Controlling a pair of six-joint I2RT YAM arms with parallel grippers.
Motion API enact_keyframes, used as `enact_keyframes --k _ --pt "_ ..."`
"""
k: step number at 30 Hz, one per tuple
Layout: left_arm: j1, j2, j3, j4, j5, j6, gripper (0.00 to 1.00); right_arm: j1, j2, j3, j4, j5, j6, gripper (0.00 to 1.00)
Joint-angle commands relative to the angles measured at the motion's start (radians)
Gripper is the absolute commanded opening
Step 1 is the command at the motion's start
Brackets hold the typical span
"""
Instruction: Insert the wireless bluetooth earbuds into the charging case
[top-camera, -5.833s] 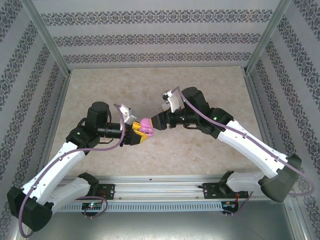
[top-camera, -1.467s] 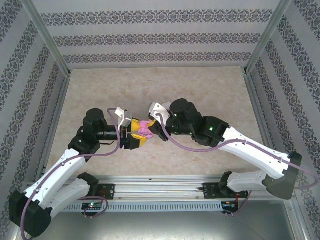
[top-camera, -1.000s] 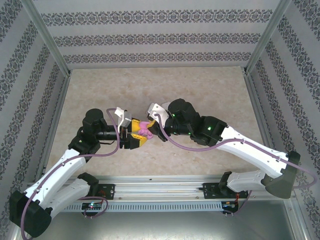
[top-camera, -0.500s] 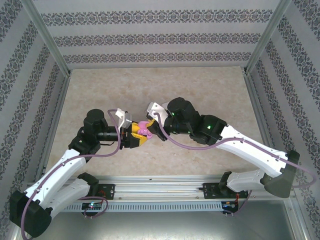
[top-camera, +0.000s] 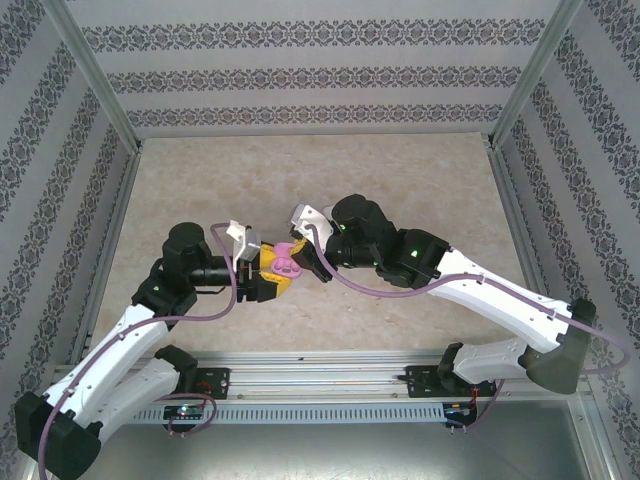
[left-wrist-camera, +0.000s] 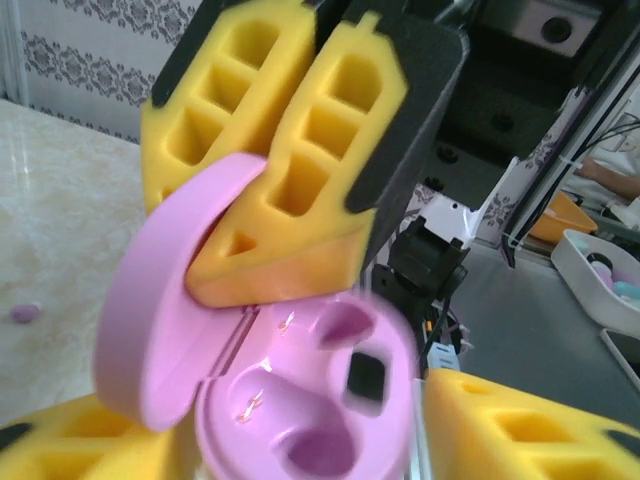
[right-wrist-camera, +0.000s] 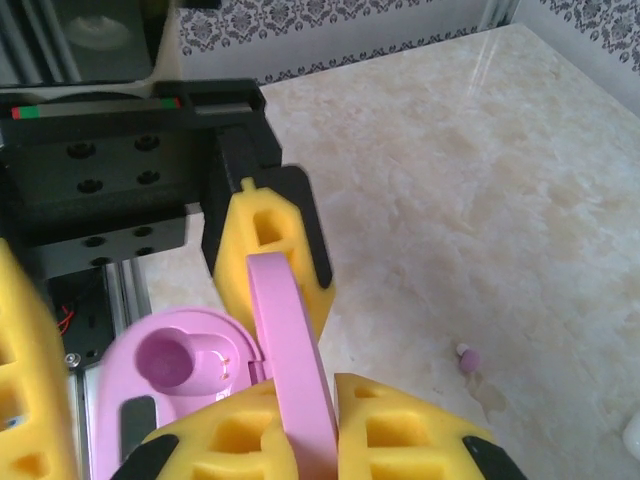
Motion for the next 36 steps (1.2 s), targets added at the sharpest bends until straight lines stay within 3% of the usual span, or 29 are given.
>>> enact_keyframes --k 1,7,18,24,31,36 --pt "0.000 -0.037 -0.016 0.100 -0.018 0.019 0.66 0.007 0.012 0.020 -0.015 -0.020 0.024 0.01" --pt "-0.001 -0.042 -0.013 0.103 -0.008 0.033 0.62 0.003 0.015 0.029 -0.028 -0.031 0.027 0.01" --pt "0.000 -0.020 -0.002 0.119 0.010 0.022 0.37 0.000 0.032 0.042 -0.038 -0.057 0.031 0.04" --pt "0.000 -0.026 0.001 0.078 -0.009 0.029 0.31 -0.004 0.033 0.046 -0.040 -0.057 0.045 0.22" --pt "0.001 -0.030 0.004 0.016 -0.061 0.007 0.30 -0.009 0.025 0.091 -0.062 -0.069 0.116 0.47" --pt "0.002 -0.040 0.004 -0.035 -0.120 -0.004 0.29 -0.015 0.008 0.125 -0.071 -0.083 0.212 0.55"
